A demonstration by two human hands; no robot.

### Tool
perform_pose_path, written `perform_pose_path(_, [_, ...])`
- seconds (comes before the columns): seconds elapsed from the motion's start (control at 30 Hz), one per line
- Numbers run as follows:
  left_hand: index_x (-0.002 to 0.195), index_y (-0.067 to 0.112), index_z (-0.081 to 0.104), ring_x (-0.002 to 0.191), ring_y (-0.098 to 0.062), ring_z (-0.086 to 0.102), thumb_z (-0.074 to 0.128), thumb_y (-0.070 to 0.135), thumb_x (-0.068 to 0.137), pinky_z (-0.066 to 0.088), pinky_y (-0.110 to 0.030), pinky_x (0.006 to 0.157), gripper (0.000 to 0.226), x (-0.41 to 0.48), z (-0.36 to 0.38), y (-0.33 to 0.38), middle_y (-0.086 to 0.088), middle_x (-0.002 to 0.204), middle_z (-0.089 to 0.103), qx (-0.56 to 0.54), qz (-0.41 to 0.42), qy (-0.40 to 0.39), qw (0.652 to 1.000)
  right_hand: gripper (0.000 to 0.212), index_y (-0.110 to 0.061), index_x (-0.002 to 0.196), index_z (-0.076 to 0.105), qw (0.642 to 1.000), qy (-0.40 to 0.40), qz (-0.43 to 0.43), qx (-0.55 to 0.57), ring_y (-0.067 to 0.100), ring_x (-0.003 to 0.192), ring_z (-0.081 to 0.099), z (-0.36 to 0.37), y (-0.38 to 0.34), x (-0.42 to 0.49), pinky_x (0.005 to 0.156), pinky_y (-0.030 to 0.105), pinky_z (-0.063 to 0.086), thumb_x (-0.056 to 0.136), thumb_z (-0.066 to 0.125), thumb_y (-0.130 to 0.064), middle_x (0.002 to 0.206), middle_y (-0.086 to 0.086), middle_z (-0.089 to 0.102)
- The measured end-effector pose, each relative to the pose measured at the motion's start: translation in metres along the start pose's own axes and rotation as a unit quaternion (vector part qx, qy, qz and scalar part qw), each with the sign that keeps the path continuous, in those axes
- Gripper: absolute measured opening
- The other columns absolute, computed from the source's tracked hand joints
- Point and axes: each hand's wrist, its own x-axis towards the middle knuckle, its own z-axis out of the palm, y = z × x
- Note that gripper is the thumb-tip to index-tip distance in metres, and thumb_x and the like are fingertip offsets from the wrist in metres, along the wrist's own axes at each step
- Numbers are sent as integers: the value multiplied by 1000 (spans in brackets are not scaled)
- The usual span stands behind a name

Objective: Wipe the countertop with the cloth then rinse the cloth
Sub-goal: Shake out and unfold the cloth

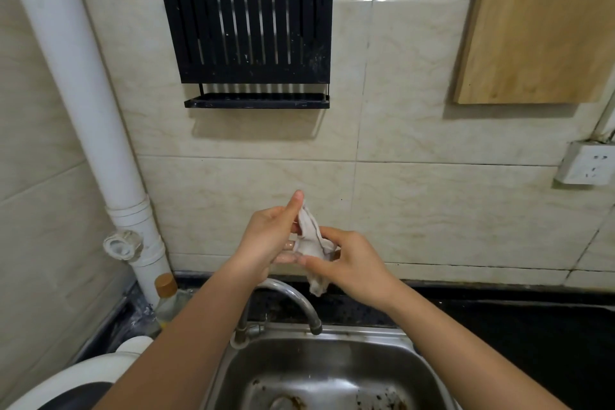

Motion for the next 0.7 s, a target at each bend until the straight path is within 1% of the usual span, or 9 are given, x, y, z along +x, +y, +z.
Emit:
perform_pose_path(0.03, [90,9,69,77,-24,71,53,58,85,59,-35,69,51,-1,-1,1,-8,89,73,-16,-20,-15,1000,14,-18,100,70,1000,7,4,1,7,71,66,0,1,1,68,26,53,91,63,-27,82,0,73])
perform_pose_path(0.1, [98,9,68,81,-27,72,53,53,88,59,-38,72,47,-1,-5,0,-11,96,72,-60,-51,-46,996,26,-12,90,71,1000,12,13,14,7,69,62,-2,5,3,71,30,49,98,51,-27,76,6,71])
perform_pose_path(0.17, [107,9,67,89,-25,71,61,41,88,58,-34,74,38,0,-10,-5,-13,103,71,-84,-50,-76,992,33,-14,85,71,999,8,15,28,9,74,62,-3,8,5,78,35,50,101,45,-28,78,9,71])
perform_pose_path(0.23, [115,12,65,97,-21,69,67,25,84,57,-28,77,33,0,-15,-14,-10,105,71,-101,-40,-114,988,33,-18,86,72,999,25,18,33,8,80,62,-2,10,6,80,27,49,101,44,-28,89,12,69])
perform_pose_path(0.3, [117,18,62,97,-19,69,69,12,82,56,-26,78,36,-3,-17,-20,-9,103,72,-110,-37,-138,984,32,-17,86,72,995,62,49,64,7,82,62,-1,8,8,78,17,48,100,46,-29,96,15,67])
perform_pose_path(0.4, [115,17,61,93,-21,70,70,7,81,57,-29,78,37,-4,-15,-28,-12,98,73,-91,-31,-116,989,37,-1,91,72,982,67,93,151,17,78,67,0,9,11,79,27,53,99,47,-27,89,19,72])
perform_pose_path(0.53, [114,6,62,97,-23,69,70,17,82,53,-37,88,35,-2,-17,-37,-12,101,73,-83,-39,-108,990,24,3,88,75,973,85,94,193,23,74,68,1,9,11,77,38,57,92,60,-17,84,20,73])
perform_pose_path(0.6, [110,2,64,97,-23,69,69,13,83,54,-36,88,30,-1,-16,-39,-13,100,73,-89,-40,-99,990,22,2,84,75,966,107,101,211,23,70,68,1,9,13,73,37,57,89,64,-16,80,19,73])
perform_pose_path(0.7, [104,-2,63,89,-22,70,65,7,85,58,-31,78,21,1,-15,-37,-15,97,72,-146,-49,-78,985,22,1,80,72,945,124,135,272,18,64,66,1,10,17,62,26,56,90,62,-16,73,12,71])
